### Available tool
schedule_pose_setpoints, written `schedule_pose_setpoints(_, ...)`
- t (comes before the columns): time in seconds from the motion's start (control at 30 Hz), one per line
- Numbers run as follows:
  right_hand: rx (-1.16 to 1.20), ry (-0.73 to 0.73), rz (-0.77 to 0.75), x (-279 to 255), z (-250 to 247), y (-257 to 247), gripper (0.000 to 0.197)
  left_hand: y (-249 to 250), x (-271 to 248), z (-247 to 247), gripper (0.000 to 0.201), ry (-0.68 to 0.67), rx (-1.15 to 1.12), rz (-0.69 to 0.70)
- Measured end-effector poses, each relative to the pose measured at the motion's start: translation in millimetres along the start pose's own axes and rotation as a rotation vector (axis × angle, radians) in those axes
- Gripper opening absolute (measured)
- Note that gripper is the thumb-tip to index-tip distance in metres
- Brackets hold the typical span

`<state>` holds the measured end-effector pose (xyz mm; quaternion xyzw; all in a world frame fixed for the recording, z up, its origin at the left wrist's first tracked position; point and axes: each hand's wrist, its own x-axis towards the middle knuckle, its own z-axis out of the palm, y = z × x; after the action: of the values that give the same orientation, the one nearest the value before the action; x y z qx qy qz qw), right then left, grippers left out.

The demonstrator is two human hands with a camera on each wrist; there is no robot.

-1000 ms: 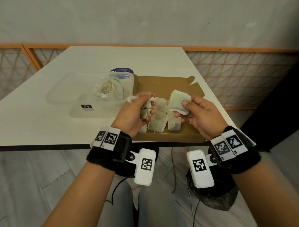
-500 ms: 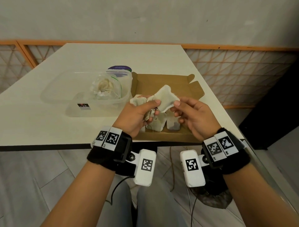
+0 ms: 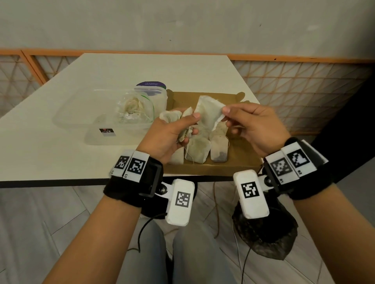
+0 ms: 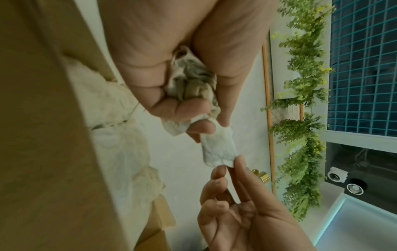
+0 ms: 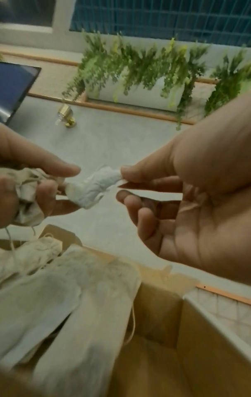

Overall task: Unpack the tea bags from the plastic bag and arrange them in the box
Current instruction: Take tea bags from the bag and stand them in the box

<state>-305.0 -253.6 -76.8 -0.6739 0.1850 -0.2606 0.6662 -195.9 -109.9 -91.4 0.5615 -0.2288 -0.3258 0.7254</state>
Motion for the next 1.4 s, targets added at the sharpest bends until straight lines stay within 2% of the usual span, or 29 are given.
schedule_pose_setpoints(0.13, -0.244, -0.116, 0.005, 4.8, 3.3, -14.3, 0.004, 2.6, 1.7, 2.0, 0.011, -0.013, 0.068, 0.013)
schedule_pose_setpoints(0.3, -0.518, -0.213, -0.059, 11.1, 2.9, -32.4, 0.006, -1.2, 0.4, 1.5, 0.015, -0.001, 0.065, 0.005)
schedule_pose_setpoints(0.43, -0.697, -0.188, -0.07, 21.6, -6.8, -37.4, 0.012, -6.0, -2.6, -2.2, 0.01, 0.088, 0.006, 0.039)
schedule_pose_setpoints(0.57, -1.069, -0.147, 0.048, 32.4, -32.3, -30.5, 0.014, -9.9, -4.1, -5.6, 0.009, 0.112, 0.001, 0.075)
schedule_pose_setpoints(0.63, -1.157, -0.159, 0.12, 34.0, -42.6, -26.1, 0.015, -10.9, -3.7, -5.1, 0.008, 0.115, 0.005, 0.081)
schedule_pose_setpoints(0.83, -1.052, -0.214, 0.242, 37.9, -55.4, -32.0, 0.003, -12.8, -2.0, -4.1, 0.007, 0.124, -0.004, 0.099)
schedule_pose_setpoints(0.97, -1.114, -0.164, 0.213, 42.9, -52.9, -17.8, 0.003, -13.4, -2.5, -4.3, 0.007, 0.123, 0.001, 0.104)
schedule_pose_setpoints(1.13, -1.127, -0.128, 0.173, 49.1, -53.1, -4.2, 0.018, -12.3, -2.4, -4.3, 0.006, 0.115, -0.004, 0.096)
schedule_pose_setpoints(1.3, -1.137, -0.124, 0.112, 48.9, -52.9, -7.3, 0.016, -11.9, -1.5, -3.8, 0.006, 0.114, -0.002, 0.094)
schedule_pose_setpoints(1.4, -1.179, -0.173, 0.093, 48.7, -49.3, -6.7, 0.013, -13.5, 0.0, -4.0, 0.005, 0.108, -0.013, 0.084)
